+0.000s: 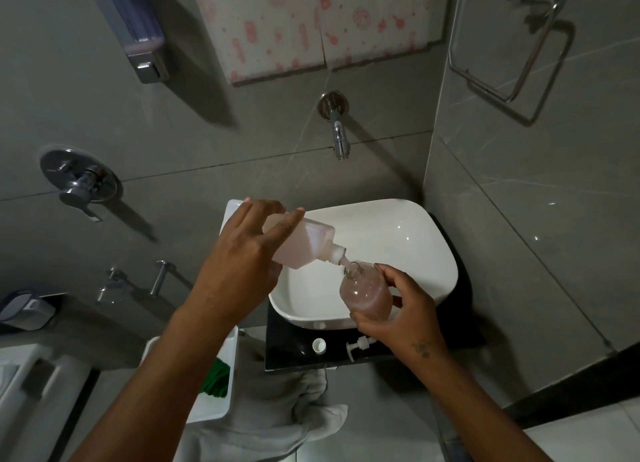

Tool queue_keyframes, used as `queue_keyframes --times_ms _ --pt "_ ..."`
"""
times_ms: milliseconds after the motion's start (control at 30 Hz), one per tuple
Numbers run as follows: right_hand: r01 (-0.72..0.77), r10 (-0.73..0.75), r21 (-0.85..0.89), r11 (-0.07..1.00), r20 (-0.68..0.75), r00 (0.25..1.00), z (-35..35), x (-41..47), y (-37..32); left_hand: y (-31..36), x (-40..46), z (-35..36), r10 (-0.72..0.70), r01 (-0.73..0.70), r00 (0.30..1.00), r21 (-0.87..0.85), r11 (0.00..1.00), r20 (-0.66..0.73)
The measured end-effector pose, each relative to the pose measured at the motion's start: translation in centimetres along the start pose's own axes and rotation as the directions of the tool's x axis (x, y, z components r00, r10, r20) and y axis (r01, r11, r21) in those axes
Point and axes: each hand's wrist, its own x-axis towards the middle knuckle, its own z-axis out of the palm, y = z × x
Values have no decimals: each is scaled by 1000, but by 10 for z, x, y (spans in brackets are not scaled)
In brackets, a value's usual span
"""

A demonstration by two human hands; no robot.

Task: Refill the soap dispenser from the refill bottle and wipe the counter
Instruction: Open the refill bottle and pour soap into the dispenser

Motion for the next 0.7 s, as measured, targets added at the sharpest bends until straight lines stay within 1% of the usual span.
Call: queue_keyframes --times_ms 700 --pt "0 0 -6 1000 3 1000 -1 -2 4 3 -1 -2 7 -7 1000 17 1000 6"
